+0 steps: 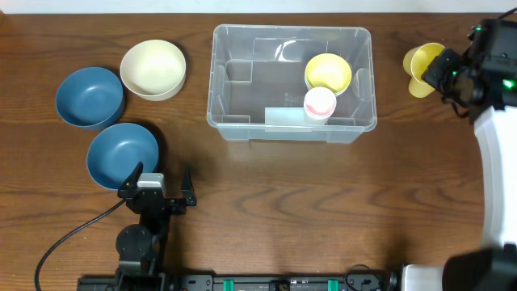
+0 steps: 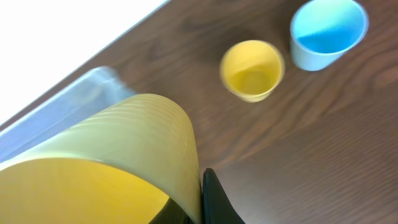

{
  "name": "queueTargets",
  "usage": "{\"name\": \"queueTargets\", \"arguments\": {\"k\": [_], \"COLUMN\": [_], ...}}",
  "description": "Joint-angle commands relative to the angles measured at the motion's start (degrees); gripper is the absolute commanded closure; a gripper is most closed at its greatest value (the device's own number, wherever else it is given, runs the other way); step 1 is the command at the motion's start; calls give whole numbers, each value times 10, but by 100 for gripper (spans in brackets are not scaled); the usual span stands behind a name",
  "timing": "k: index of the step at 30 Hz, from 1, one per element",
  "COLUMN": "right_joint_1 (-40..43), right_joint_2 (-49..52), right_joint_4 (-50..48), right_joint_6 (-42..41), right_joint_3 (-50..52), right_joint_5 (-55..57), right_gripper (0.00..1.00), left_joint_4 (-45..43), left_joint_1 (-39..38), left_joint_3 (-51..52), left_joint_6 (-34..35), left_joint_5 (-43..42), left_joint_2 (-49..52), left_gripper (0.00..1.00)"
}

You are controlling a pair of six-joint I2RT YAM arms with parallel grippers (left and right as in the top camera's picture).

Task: Pack container
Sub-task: 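Move the right gripper to a yellow cup and grasp it, then stack the yellow cup onto the pink cup and release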

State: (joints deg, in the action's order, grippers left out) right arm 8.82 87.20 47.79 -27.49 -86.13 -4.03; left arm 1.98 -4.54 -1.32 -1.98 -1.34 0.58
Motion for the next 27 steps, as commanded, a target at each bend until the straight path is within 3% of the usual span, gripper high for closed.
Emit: {"name": "queueTargets", "arguments": {"k": [1,13,27], "right_joint_1": [-36,-204,-246], "right_joint_2": [-33,1,136], "right_joint_4": [22,45,36], "right_joint_6": [26,67,52], "right_joint_3": [-3,7,7], "right_joint_5": [-55,-21,-13], "right_gripper": [99,99,99], "left_joint_4": [21,21,21], "left_joint_1": [3,3,3], "left_joint_3": [11,11,11], "left_joint_6": [-8,-8,-8], "left_joint_5": [7,7,7], "left_joint_2": [-3,-3,-3], "left_gripper": [2,2,2]}}
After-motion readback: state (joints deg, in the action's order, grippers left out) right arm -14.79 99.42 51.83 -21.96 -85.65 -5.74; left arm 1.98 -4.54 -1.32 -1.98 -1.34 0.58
